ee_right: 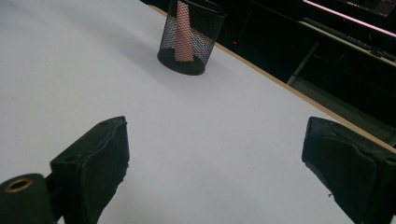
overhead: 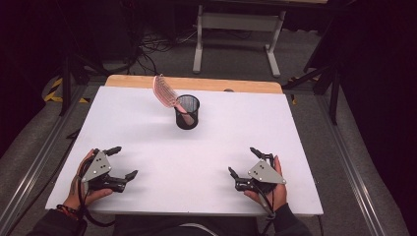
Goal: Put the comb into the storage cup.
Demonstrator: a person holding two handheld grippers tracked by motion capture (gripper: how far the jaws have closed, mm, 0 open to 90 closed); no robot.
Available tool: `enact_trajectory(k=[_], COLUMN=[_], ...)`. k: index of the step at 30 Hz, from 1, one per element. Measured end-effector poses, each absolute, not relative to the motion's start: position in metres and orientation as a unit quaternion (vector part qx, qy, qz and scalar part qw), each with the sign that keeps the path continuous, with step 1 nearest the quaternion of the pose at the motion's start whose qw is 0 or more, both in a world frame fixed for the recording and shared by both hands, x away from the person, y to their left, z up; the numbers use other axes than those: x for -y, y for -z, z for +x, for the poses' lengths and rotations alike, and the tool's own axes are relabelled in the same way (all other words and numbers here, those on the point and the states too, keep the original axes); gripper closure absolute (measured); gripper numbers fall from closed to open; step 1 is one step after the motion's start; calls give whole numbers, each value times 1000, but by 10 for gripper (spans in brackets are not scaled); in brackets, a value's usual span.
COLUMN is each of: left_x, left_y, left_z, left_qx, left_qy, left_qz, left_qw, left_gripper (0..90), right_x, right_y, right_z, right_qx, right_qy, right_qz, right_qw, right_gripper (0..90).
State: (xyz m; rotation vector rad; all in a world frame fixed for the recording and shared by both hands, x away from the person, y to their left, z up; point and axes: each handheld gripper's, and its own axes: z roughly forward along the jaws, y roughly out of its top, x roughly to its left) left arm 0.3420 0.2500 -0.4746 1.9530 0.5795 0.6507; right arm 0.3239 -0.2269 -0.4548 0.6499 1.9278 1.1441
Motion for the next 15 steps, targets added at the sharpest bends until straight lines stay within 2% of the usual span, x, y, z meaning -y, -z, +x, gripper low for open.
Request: enact_trajectory(k=[15], left_x=[-246], left_y=[476], left_z=[343], left_qx=[-222], left_qy=[-259], left_qz=[811], left_qw=[475], left_gripper=[40], right_x=[226], right_y=[455], right_z=[322], right_qx=[-759], right_qy=[-449], right_qz=[254], right_qw=[397], right_gripper=[84])
